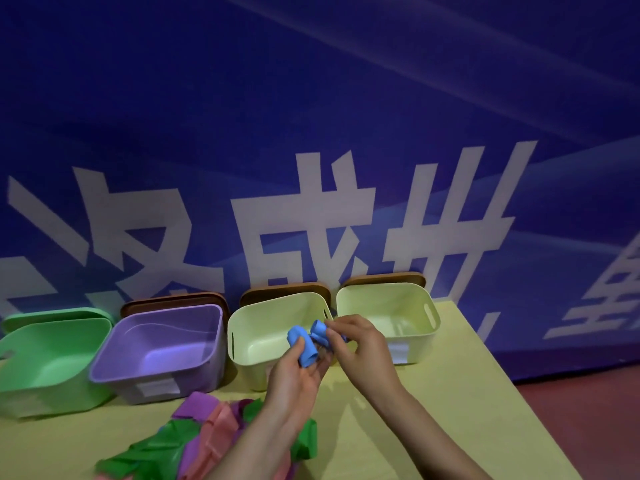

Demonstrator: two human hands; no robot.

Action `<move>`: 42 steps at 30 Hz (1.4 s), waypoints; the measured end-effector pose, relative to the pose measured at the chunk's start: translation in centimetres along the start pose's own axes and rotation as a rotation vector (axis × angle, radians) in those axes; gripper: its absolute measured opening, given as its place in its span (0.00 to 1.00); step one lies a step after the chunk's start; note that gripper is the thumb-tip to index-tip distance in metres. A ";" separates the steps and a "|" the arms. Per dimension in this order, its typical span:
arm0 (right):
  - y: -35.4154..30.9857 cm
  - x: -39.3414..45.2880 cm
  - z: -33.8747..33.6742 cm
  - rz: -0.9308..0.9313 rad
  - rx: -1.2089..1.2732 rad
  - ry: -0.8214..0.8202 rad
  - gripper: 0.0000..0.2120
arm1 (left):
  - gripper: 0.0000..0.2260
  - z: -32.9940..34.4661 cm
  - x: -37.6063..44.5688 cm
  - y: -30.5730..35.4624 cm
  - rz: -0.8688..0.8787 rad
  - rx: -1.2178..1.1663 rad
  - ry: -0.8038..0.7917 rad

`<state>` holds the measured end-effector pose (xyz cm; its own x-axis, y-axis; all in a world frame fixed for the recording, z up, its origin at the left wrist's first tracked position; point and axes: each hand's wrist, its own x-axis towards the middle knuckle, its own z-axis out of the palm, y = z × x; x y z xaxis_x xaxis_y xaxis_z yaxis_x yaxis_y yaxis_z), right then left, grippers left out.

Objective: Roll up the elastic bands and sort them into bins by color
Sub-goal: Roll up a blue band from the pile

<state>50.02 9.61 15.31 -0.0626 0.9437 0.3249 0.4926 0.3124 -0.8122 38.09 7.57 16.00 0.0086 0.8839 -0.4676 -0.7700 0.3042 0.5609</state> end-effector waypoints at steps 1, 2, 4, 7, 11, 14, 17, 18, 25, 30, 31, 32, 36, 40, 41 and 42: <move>0.2 -0.1 -0.1 0.007 0.007 -0.018 0.09 | 0.16 0.0 0.2 0.1 -0.002 -0.001 -0.003; 0.3 -0.1 -0.2 0.020 0.026 -0.024 0.09 | 0.16 0.0 0.4 0.2 -0.006 -0.001 -0.005; 0.6 0.1 -0.6 0.067 0.091 -0.013 0.10 | 0.14 0.4 0.4 0.2 -0.029 0.012 -0.024; 1.1 0.7 -1.3 0.157 0.146 -0.075 0.12 | 0.13 0.8 0.5 0.0 -0.022 0.056 -0.051; 1.8 1.0 -2.2 0.251 0.407 -0.133 0.11 | 0.10 1.7 0.8 0.7 0.017 0.177 -0.119; 2.4 1.4 -3.0 0.279 0.411 -0.154 0.21 | 0.10 2.3 1.4 0.7 0.004 0.216 -0.154; 3.0 1.6 -3.4 0.255 0.283 -0.158 0.13 | 0.12 2.8 2.6 0.1 -0.043 0.171 -0.167; 3.4 1.6 -3.4 0.251 0.262 -0.151 0.10 | 0.13 3.0 3.2 -0.1 -0.053 0.168 -0.169; 6.7 4.0 -5.0 0.352 0.344 0.008 0.05 | 0.08 4.7 9.2 -1.2 -0.014 0.545 -0.074; 12.1 9.1 -6.0 0.643 0.336 0.022 0.04 | 0.06 6.4 15.5 -2.0 0.002 0.886 -0.089; 13.2 10.3 -6.1 0.687 0.294 0.011 0.05 | 0.06 6.9 16.9 -2.4 0.010 0.982 -0.077; 14.4 11.6 -6.0 0.720 0.230 -0.008 0.08 | 0.06 7.6 18.2 -2.8 0.012 1.075 -0.061; 19.3 15.9 -5.0 0.872 -0.013 -0.197 0.13 | 0.07 9.0 23.8 -4.5 0.001 1.425 -0.012; 23.2 17.8 -3.2 0.977 -0.181 -0.433 0.15 | 0.03 8.3 28.0 -6.2 -0.120 1.762 -0.124; 24.1 18.1 -2.9 1.004 -0.172 -0.451 0.15 | 0.05 8.3 28.5 -6.4 -0.128 1.858 -0.164; 24.9 18.2 -2.6 1.019 -0.173 -0.472 0.15 | 0.10 8.1 29.3 -6.6 -0.131 1.947 -0.198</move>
<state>63.42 34.31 2.27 0.1333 0.7082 -0.6933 0.6122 -0.6090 -0.5044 48.60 34.31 4.15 0.1638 0.8057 -0.5692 0.8732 0.1500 0.4636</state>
